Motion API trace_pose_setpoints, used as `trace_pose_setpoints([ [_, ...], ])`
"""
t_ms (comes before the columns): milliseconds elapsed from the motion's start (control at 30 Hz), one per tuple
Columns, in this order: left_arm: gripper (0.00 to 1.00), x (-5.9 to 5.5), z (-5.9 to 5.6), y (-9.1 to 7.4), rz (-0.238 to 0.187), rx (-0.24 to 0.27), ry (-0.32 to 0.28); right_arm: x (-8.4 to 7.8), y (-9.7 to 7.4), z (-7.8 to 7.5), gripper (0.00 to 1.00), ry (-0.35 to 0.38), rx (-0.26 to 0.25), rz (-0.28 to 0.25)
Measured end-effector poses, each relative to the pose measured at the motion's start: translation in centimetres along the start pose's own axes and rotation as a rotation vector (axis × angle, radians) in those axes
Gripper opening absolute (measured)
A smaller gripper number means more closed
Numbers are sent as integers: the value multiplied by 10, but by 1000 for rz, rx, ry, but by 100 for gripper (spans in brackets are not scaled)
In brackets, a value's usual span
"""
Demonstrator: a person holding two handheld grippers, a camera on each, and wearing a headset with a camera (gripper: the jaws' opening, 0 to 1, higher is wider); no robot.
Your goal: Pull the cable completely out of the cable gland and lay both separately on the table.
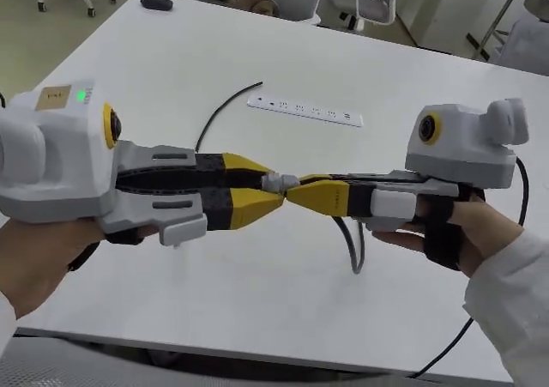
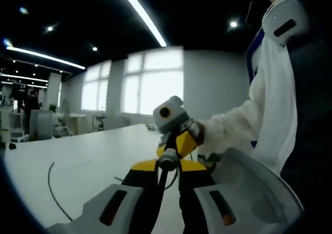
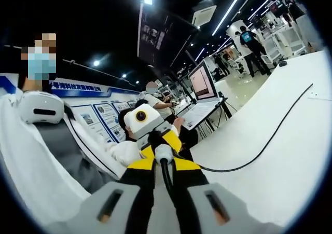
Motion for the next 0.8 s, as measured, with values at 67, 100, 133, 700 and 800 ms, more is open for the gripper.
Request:
trace_pose_setpoints([
  [67,14,2,-3,0,5,5,66,-1,-1,2,11,0,9,-1],
  [100,14,3,-4,0,-3,8,56,1,-1,4,12,24,22,-18],
  [133,14,3,-4,0,-5,12,53,0,-1,3,12,82,23,-25],
  [700,14,-13,-3,2,94,7,31,-17,0,0,8,36,-54,47],
  [800,14,-4,-7,0,42,-12,54,-12,-1,7,9,133,-5,8],
])
Point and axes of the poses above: the centre of the closed fingertips' face, and the gripper's own axes: y roughly forward along the fingers, z roughly to its left, x roughly out of its top, the point moved 2 cm from there along -y, roughly backward along the fingers, and after that the axes turned 1 degree about -y, right-handed, at the moved point
